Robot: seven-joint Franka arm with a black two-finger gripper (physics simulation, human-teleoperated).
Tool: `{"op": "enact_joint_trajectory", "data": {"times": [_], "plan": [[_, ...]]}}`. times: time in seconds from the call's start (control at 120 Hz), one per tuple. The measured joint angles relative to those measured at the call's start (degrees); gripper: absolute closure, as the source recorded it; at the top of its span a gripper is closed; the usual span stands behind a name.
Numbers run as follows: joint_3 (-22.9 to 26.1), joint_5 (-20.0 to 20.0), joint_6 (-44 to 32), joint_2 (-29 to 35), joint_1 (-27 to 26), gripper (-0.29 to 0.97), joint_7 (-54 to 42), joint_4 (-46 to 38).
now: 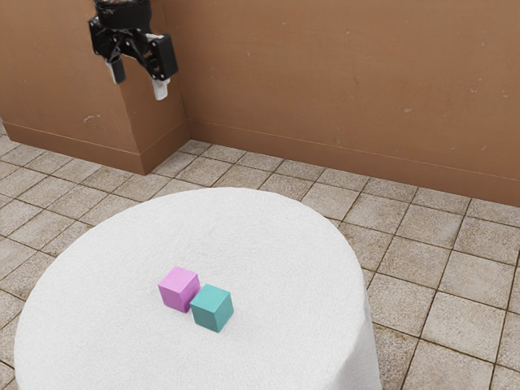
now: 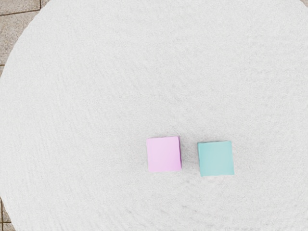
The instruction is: Pick up the blue block with one arm, and put the blue block on the pink block with one arm
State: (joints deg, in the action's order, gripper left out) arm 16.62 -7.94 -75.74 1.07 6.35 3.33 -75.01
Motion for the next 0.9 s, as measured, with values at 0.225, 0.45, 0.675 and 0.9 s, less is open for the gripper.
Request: {"op": "enact_joint_trajectory", "data": {"times": [0.225,0.45,0.675,0.9], "plan": [[0.04,0.03,-3.45,0.20,-0.58,0.00,0.89,-7.34],[0.32,0.19,-15.52,2.01,-2.05,0.00,1.86,-25.40],[0.20,1.71,-22.39,2.22,-3.25,0.00,4.45,-35.01],[0.33,4.26,-29.36,1.56,-2.62,0.00,6.41,-40.99]]}}
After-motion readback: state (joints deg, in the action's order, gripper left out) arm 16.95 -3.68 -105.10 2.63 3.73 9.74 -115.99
